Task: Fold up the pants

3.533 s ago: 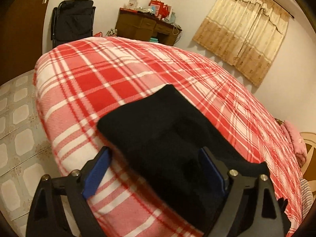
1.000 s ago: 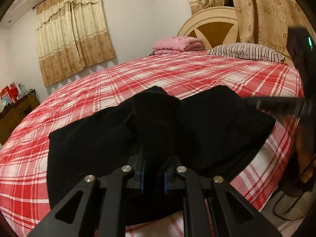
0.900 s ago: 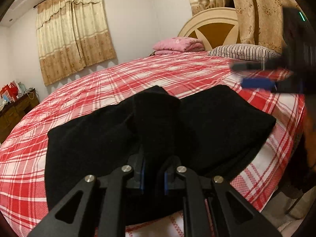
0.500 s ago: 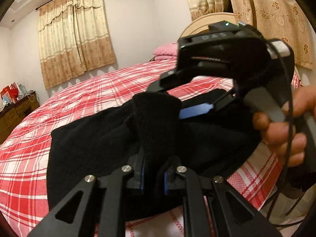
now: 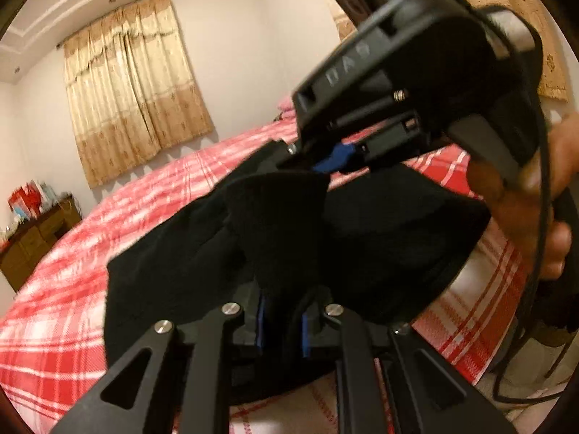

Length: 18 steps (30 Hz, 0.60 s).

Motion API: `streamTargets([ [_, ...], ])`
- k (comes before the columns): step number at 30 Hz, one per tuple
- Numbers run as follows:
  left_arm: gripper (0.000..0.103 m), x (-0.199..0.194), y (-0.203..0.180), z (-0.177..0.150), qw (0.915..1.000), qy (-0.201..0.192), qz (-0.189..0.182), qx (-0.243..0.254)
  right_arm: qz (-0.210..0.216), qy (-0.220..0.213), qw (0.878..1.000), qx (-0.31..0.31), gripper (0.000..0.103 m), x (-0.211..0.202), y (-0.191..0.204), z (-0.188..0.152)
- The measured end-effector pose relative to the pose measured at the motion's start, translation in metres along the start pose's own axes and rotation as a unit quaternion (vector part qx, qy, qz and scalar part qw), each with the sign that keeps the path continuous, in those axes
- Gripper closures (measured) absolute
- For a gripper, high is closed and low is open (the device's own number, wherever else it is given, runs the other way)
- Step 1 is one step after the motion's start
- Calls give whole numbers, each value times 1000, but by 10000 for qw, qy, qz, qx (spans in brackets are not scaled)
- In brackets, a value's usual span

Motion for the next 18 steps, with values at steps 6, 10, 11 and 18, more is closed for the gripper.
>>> streamTargets([
  [6, 88, -9, -32, 31, 9983, -323, -474, 134, -160, -220, 9996, -49, 86, -47, -21, 11],
  [10, 88, -6, -66, 44, 9955, -385, -804, 336, -480, -339, 9983, 10, 86, -74, -48, 7],
  [11, 88, -3, -77, 45, 9944, -354, -906, 402, -545, -347, 9979, 34, 86, -80, -55, 5],
  [18, 88, 18, -119, 37, 9904, -9, -1240, 614, -921, -237, 9946, 410, 87, -84, -113, -18],
])
Point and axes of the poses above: each gripper's, at about its wrist camera, not at the fingertips, and x roughly the way its jaws point, y to its left, z to its top, the point moved 10 cm from there along x, roughly the way its jaws point, and after that the axes turned 1 degree about -z, right-handed, at the moved point
